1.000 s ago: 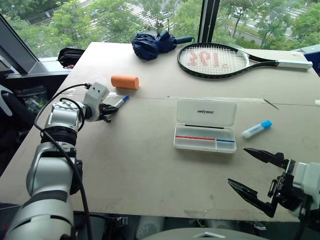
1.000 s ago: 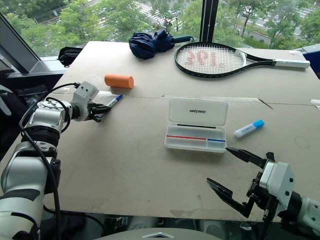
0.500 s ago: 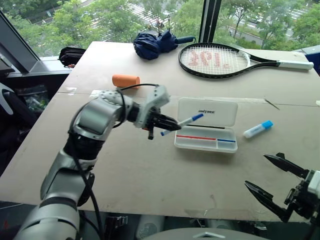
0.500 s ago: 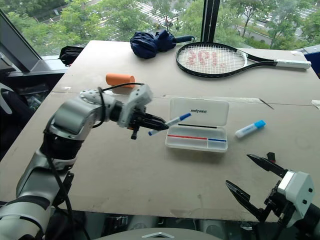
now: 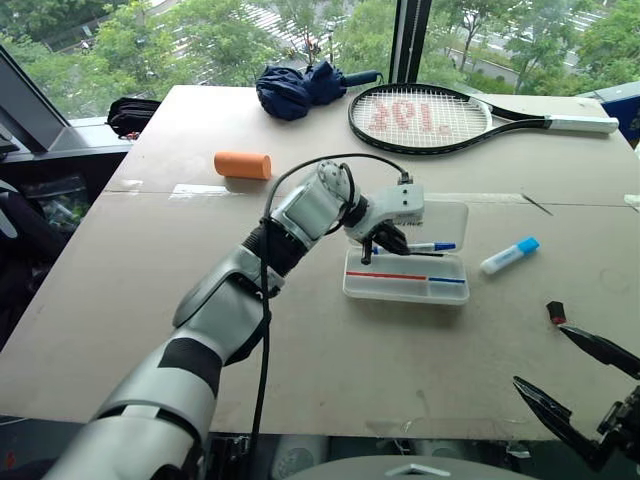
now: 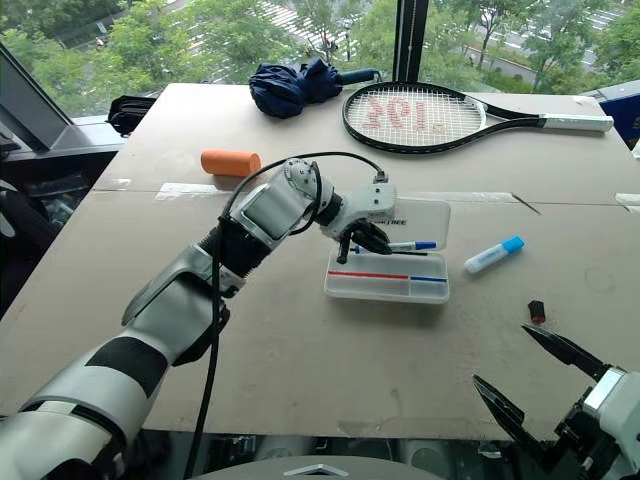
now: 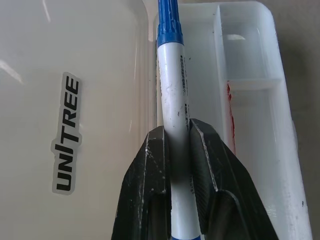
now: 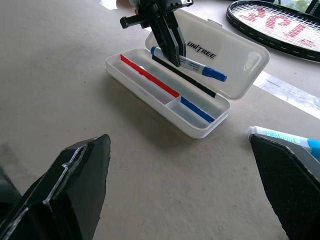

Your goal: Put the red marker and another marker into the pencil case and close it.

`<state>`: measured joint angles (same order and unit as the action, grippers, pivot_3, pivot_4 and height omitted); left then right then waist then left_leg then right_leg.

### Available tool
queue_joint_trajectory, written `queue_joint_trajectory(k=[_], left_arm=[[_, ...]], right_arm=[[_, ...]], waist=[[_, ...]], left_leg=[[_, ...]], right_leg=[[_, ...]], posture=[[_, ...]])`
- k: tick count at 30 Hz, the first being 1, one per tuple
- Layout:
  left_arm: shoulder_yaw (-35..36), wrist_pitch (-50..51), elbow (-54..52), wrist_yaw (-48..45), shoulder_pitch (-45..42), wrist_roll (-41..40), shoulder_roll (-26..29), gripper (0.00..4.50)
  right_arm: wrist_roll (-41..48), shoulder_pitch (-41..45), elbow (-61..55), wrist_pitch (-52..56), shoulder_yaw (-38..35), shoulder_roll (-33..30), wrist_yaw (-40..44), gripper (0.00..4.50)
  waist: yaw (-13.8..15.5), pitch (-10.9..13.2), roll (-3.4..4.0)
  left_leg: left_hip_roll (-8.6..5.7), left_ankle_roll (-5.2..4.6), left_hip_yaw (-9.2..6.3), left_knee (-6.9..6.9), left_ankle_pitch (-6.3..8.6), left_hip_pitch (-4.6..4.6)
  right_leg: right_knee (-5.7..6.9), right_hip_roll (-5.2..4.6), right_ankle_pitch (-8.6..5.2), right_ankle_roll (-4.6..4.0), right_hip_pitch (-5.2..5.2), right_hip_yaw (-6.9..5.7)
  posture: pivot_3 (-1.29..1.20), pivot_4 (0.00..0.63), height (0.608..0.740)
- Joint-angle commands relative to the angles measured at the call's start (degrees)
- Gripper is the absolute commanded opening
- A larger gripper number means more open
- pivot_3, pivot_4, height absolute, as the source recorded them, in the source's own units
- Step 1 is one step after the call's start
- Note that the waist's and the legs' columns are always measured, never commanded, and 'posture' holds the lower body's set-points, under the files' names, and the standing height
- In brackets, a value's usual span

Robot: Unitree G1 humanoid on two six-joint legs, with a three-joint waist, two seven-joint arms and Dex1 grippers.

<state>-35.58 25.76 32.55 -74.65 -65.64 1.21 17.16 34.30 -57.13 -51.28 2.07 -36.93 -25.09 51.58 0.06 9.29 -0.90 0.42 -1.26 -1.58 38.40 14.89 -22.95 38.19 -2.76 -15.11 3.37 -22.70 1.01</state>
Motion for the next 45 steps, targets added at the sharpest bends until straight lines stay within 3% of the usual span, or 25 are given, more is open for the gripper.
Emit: queue_joint_trajectory(k=[1, 2, 4, 7, 9, 10, 12, 15, 17, 19, 21, 23, 25, 28, 31, 36, 42, 45], left_arm=[[0.58, -1.50, -0.04, -2.50, -0.99, 1.08, -0.42, 0.04], [0.43, -1.41, -0.68, -3.45, -0.61, 1.30, -0.17, 0.04], [0.29, -1.01, -2.19, -4.83, 0.17, 1.65, 0.42, 1.10], [0.95, -0.22, -3.68, -5.03, 0.91, 2.06, 0.71, 2.36], [2.89, 1.92, -6.56, -4.98, 1.67, 1.28, 2.35, 3.23], [4.62, 4.13, -9.44, -5.55, 2.49, -0.18, 3.90, 3.40], [7.09, 7.53, -14.09, -6.32, 4.01, -2.32, 6.11, 4.38], [13.19, 15.64, -26.79, -5.77, 10.20, -7.16, 11.96, 4.46], [18.07, 21.68, -35.06, -3.29, 14.89, -10.10, 15.27, 4.46], [20.32, 25.32, -39.73, -1.46, 17.36, -11.99, 16.88, 4.46], [24.27, 28.71, -45.47, 0.67, 20.85, -15.80, 17.40, 4.46], [32.79, 24.35, -52.43, 0.98, 28.72, -21.88, 17.06, 4.46], [36.25, 23.87, -56.61, 0.52, 32.63, -25.98, 18.11, 4.46], [42.27, 28.77, -62.62, -1.64, 37.69, -35.67, 21.85, 4.46], [45.45, 26.79, -66.86, -1.88, 44.37, -38.18, 25.54, 4.46], [48.43, 27.73, -70.36, 4.25, 48.81, -43.45, 26.52, 4.46], [48.53, 26.49, -72.08, 8.09, 51.51, -46.61, 28.09, 4.46], [48.45, 25.59, -72.46, 9.72, 52.38, -47.54, 28.78, 4.50]], right_arm=[[0.66, -1.51, -2.05, -1.67, -1.97, 1.11, -0.58, 4.50], [0.75, -1.69, -2.03, -1.71, -2.14, 1.31, -0.74, 4.50], [1.26, -1.64, -1.97, -1.52, -2.41, 1.29, -1.13, 4.50], [1.96, -0.96, -2.01, -0.57, -2.55, 0.64, -2.10, 4.50], [3.24, 2.83, -2.57, 2.77, -2.30, -0.52, -7.47, 4.50], [3.74, 5.29, -3.03, 6.36, -1.28, -1.71, -11.49, 4.50], [3.52, 9.04, -3.80, 11.47, 0.21, -3.21, -17.26, 4.50], [3.62, 19.41, -3.86, 21.08, 4.68, -6.12, -28.11, 4.50], [-1.16, 25.76, -3.97, 29.46, 8.21, -9.23, -35.24, 4.50], [-3.18, 29.60, -3.80, 32.88, 10.05, -10.16, -38.59, 4.50], [1.03, 33.24, -2.60, 36.63, 11.20, -10.85, -38.11, 4.50], [2.94, 43.08, 3.59, 46.46, 13.98, -10.83, -42.86, 4.50], [3.12, 49.91, 7.71, 52.77, 14.77, -9.81, -47.02, 4.50], [3.41, 62.36, 15.40, 62.08, 13.53, -2.45, -56.44, 4.50], [-0.04, 73.05, 22.54, 68.12, 12.38, 5.82, -65.48, 4.50], [-6.99, 83.41, 27.77, 74.30, 9.65, 18.43, -77.04, 4.50], [-16.97, 89.46, 33.53, 78.36, 9.74, 25.07, -84.96, 4.50], [-20.18, 88.68, 33.73, 79.70, 10.09, 27.60, -85.47, 3.61]], waist=[[0.10, 0.01, 0.01], [0.13, 0.01, 0.01], [0.21, 0.01, 0.01], [0.35, 0.01, 0.01], [0.27, 0.02, 0.01], [-0.03, 0.03, 0.00], [-0.26, 0.05, 0.07], [-0.62, 0.05, 0.13], [-0.88, 0.08, 0.31], [-0.70, 0.12, 0.36], [0.21, 0.13, 0.35], [0.32, 0.11, 0.32], [-0.22, 0.15, 0.30], [-0.20, 0.18, 0.18], [-0.74, 0.16, 0.33], [-0.51, 0.17, 0.35], [-0.86, 0.17, 0.38], [-0.85, 0.14, 0.39]], left_leg=[[0.00, 0.00, -0.01, 0.00, 0.00, -0.02], [0.00, 0.00, 0.00, 0.00, 0.00, -0.02], [0.00, 0.00, 0.01, 0.00, 0.00, -0.03], [0.00, 0.00, -0.01, 0.00, 0.00, -0.03], [0.01, 0.00, 0.00, 0.00, 0.00, -0.03], [0.03, 0.00, 0.01, 0.00, 0.00, -0.04], [0.12, 0.00, 0.04, 0.02, 0.00, -0.03], [0.15, 0.00, -0.01, 0.00, 0.00, 0.01], [0.24, 0.01, 0.03, -0.02, 0.00, 0.06], [0.21, 0.01, 0.02, -0.02, -0.01, 0.05], [0.15, 0.01, -0.10, 0.00, -0.01, -0.03], [0.16, 0.01, -0.08, 0.02, -0.01, -0.01], [0.18, 0.01, 0.08, 0.07, -0.01, 0.03], [0.11, 0.02, 0.02, 0.06, -0.01, 0.01], [0.14, 0.02, 0.06, 0.02, -0.02, 0.07], [0.12, 0.03, -0.04, -0.05, -0.02, 0.00], [0.05, 0.03, 0.05, -0.05, -0.02, 0.04], [-0.01, 0.03, 0.01, -0.08, -0.02, 0.08]], right_leg=[[0.00, -0.01, 0.00, 0.00, 0.00, -0.01], [-0.01, -0.01, 0.00, 0.00, 0.00, -0.01], [-0.03, -0.02, 0.00, 0.00, 0.00, -0.01], [-0.04, -0.02, 0.00, -0.01, 0.00, -0.02], [-0.04, -0.02, 0.00, -0.01, 0.00, 0.00], [-0.04, -0.02, 0.00, -0.01, 0.00, 0.01], [-0.03, -0.02, 0.00, -0.01, -0.02, 0.05], [0.01, -0.01, 0.00, -0.03, -0.02, 0.01], [0.04, 0.01, 0.01, -0.04, -0.02, 0.09], [0.14, -0.04, 0.00, -0.03, -0.05, 0.09], [0.15, -0.05, -0.01, -0.02, -0.06, -0.05], [0.08, -0.06, -0.01, 0.01, -0.01, -0.05], [0.06, -0.14, 0.01, 0.00, 0.00, 0.09], [0.13, -0.21, 0.01, -0.01, -0.01, 0.03], [0.19, -0.18, 0.01, -0.02, -0.02, 0.09], [0.22, -0.17, 0.00, -0.02, -0.11, -0.02], [0.25, -0.20, 0.01, -0.01, -0.13, 0.05], [0.27, -0.17, 0.00, -0.02, -0.13, 0.02]], posture=[[0.00, 0.150, 0.732], [0.00, 0.150, 0.732], [0.00, 0.150, 0.732], [0.00, 0.150, 0.732], [0.00, 0.150, 0.732], [0.00, 0.150, 0.732], [0.00, 0.150, 0.732], [0.00, 0.150, 0.732], [0.00, 0.150, 0.732], [0.00, 0.150, 0.732], [0.00, 0.150, 0.732], [0.00, 0.150, 0.732], [0.00, 0.150, 0.732], [0.00, 0.150, 0.732], [0.00, 0.150, 0.732], [0.00, 0.150, 0.732], [0.00, 0.150, 0.732], [0.00, 0.150, 0.732]])
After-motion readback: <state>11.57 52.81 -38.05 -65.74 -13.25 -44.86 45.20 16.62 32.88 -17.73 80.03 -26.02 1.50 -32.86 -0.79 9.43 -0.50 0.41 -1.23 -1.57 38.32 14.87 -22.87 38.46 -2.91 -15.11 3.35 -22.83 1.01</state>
